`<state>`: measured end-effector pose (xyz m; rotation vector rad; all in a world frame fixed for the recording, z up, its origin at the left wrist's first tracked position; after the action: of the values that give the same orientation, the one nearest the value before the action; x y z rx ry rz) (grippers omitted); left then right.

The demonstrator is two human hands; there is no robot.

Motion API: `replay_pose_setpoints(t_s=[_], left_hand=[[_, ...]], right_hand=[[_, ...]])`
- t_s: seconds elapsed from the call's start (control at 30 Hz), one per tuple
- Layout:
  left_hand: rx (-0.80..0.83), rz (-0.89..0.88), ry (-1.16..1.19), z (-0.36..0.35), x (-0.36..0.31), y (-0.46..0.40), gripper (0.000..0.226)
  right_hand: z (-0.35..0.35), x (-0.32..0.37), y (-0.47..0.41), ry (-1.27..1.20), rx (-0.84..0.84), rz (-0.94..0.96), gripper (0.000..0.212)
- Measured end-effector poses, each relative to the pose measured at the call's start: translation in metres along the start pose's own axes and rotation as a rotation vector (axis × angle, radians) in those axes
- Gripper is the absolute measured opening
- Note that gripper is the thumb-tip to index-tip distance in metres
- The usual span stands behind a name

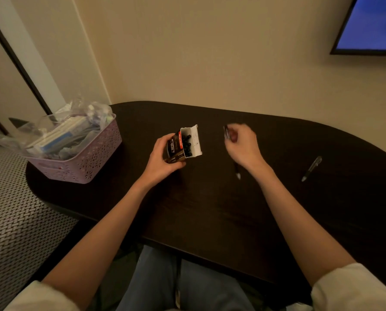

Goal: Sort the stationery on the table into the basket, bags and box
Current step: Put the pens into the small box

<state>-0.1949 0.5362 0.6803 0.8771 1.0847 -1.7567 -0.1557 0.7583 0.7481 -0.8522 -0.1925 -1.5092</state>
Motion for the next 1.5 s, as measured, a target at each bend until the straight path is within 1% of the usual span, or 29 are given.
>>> replay_pose_setpoints(t_s=[0.07,0.17,0.23,0.33,0.43,0.6,0.73,0.87,0.93,1.07,1.13,1.23,1.4,1.5], left_hand=[[0.001,0.005,0.008,0.0,0.002,0.0,0.076],[-0.001,-0.008,0.014,-0.001,0.002,0.0,0.076],[-0.006,-0.014,0.001,-0.002,0.003,0.0,0.076],[-0.002,-0.015,-0.013,-0.002,0.004,-0.001,0.077],[-0.002,-0.025,-0.016,-0.002,0.002,-0.001,0.076],[-0.015,-0.034,-0.03,-0.001,0.003,-0.002,0.078],[-0.004,-0.047,-0.022,-0.001,0.001,-0.001,0.076],[0.004,-0.046,-0.002,-0.001,0.0,0.0,0.075],[0.0,-0.041,-0.004,-0.001,0.0,0.0,0.075],[0.002,-0.051,-0.011,-0.001,0.0,0.0,0.075],[-0.001,-0.049,-0.013,0.0,0.001,-0.001,0.075],[0.001,-0.042,-0.014,0.0,0.002,-0.002,0.076],[-0.006,-0.046,-0.018,0.0,0.001,-0.002,0.075],[-0.01,-0.057,-0.032,0.0,0.001,-0.001,0.076]], right_hand=[[0.035,0.038,0.006,-0.173,-0.183,0.145,0.02],[0.072,0.075,0.022,-0.417,-0.343,0.344,0.015],[0.083,0.085,0.032,-0.54,-0.391,0.422,0.014],[0.077,0.093,0.036,-0.628,-0.352,0.473,0.015],[0.064,0.095,0.036,-0.577,-0.304,0.499,0.015],[0.045,0.092,0.038,-0.474,-0.3,0.552,0.015],[0.027,0.085,0.034,-0.415,-0.243,0.54,0.016],[0.01,0.076,0.026,-0.245,-0.193,0.511,0.016],[0.009,0.075,0.026,-0.168,-0.217,0.526,0.017],[0.014,0.086,0.034,-0.025,-0.34,0.669,0.018],[0.014,0.088,0.039,0.011,-0.407,0.723,0.018],[0.014,0.086,0.044,0.015,-0.488,0.756,0.021],[0.011,0.083,0.048,-0.003,-0.485,0.714,0.019],[0.01,0.084,0.041,-0.005,-0.41,0.666,0.018]])
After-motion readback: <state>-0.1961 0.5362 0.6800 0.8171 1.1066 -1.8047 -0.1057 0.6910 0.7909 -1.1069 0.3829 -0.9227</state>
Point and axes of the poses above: each hand's wrist, its own y-axis away from the middle knuckle, its own z-axis out of the back of the hand, x = y × z, the point moved 7 cm from there along -y, towards the middle knuckle, and after that the axes turned 5 degrees about y, right-handed, at the moved point
